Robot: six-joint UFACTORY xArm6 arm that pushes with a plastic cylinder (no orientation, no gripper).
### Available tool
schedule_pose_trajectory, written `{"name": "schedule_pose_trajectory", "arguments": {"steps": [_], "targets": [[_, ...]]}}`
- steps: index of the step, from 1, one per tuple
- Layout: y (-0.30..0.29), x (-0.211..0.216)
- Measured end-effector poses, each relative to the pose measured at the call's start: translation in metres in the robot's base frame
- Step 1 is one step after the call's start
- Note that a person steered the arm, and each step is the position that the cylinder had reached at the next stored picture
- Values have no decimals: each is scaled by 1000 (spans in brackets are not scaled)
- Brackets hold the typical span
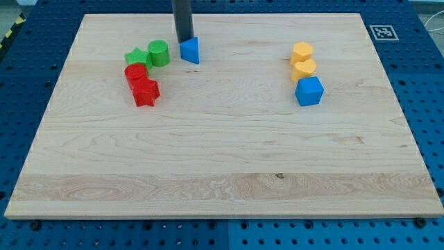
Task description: Push the blue triangle to the green circle
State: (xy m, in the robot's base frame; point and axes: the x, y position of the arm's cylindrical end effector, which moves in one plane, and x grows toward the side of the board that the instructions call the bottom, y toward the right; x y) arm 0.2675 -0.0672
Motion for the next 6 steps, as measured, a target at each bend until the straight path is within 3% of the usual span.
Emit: {"name": "schedule_pose_trajectory", "arguments": {"steps": [2,3,5,6], "targets": [[81,-7],[89,7],[37,47],[10,47]]}}
